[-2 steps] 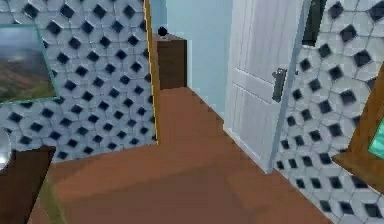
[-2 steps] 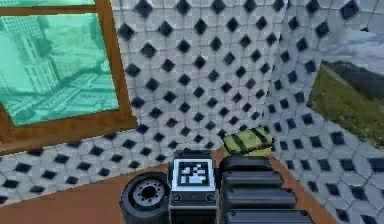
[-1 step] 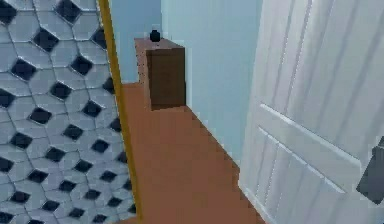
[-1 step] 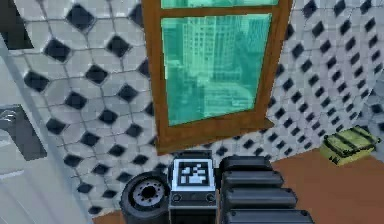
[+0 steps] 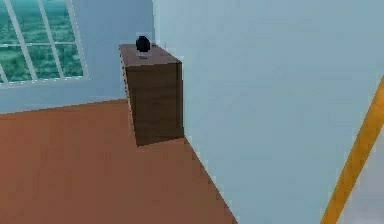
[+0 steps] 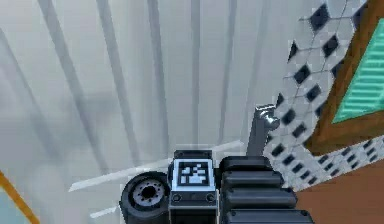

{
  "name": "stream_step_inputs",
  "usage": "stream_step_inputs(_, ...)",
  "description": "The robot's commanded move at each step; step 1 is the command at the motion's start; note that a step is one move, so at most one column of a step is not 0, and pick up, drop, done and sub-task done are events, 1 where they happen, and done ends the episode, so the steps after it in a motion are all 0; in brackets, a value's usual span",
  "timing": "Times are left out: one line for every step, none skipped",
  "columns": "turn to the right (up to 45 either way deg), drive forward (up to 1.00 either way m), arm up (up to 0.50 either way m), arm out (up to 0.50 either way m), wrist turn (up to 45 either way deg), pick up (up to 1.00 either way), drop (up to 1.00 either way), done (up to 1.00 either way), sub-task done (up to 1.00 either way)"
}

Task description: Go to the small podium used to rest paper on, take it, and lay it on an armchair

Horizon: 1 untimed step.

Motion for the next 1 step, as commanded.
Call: stream_step_inputs(3.0, 0.00, 0.00, 0.00, 0.0, 0.00, 0.00, 0.00, 0.00)
